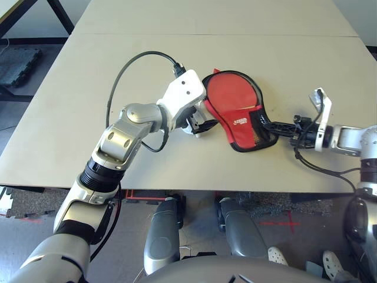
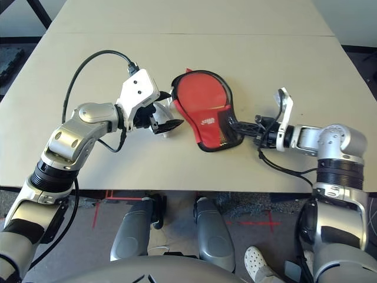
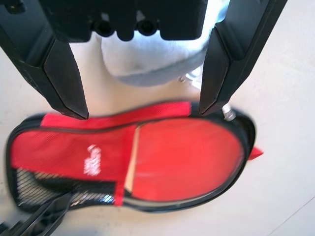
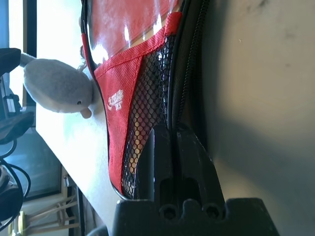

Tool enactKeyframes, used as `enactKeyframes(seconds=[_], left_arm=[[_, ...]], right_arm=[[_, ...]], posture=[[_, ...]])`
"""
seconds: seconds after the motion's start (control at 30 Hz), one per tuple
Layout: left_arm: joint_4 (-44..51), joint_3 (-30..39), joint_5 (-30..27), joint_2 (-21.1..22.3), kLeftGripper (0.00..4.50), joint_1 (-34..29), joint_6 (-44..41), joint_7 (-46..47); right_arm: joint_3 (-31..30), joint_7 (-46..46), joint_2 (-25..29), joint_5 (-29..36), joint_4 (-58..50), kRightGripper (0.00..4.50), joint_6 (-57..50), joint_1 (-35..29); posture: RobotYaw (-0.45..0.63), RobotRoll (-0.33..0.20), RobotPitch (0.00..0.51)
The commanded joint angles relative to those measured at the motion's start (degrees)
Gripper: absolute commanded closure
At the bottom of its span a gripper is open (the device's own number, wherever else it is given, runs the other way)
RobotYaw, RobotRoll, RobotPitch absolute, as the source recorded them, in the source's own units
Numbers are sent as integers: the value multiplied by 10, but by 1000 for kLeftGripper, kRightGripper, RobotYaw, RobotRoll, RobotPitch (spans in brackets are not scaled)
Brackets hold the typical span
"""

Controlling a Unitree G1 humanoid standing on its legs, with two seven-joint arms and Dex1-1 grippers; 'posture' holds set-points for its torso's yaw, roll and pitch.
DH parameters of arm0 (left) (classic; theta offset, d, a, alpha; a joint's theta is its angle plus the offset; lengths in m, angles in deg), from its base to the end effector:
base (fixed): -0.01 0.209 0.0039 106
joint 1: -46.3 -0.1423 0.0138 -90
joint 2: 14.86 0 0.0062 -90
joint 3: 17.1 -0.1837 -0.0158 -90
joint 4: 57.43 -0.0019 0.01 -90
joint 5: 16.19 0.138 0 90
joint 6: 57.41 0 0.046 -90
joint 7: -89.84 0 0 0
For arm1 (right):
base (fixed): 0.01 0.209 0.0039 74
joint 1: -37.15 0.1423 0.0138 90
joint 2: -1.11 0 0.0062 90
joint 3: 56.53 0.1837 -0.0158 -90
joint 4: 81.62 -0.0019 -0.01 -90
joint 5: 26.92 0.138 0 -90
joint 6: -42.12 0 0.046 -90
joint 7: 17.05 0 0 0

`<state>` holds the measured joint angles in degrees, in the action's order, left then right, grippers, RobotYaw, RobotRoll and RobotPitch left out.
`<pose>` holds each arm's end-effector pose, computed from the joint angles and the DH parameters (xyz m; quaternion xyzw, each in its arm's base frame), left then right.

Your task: Store the ping-pong paddle in its case and zip it.

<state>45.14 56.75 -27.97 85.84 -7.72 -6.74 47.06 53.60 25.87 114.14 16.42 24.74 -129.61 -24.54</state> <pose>0.2732 0.1363 0.1896 0.2099 0.0496 -0.4880 0.8458 0.2480 -0.3025 0.1399 0.3263 0.3550 0.2934 0.8255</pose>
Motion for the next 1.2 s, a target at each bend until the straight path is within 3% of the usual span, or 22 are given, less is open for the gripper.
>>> enactKeyframes(seconds=[0.03,0.63,0.9,1.0,1.2], left_arm=[[-4,-2,3,0,0,-6,8,-3],[-21,-9,7,-13,0,-3,25,-8],[-22,-11,9,-20,0,-4,27,-7],[-20,-14,11,-21,0,-5,26,-6],[-8,-10,10,-18,0,-11,19,-3]], right_arm=[[22,9,27,18,-30,4474,-27,-31],[73,48,121,71,-105,4474,-64,-157],[30,45,125,41,-67,4474,4,-114],[1,56,127,26,-49,3693,33,-71],[-66,136,189,-26,15,1542,120,-29]], posture=[[26,0,225],[-4,0,231],[-4,0,230],[6,0,229],[20,0,228]])
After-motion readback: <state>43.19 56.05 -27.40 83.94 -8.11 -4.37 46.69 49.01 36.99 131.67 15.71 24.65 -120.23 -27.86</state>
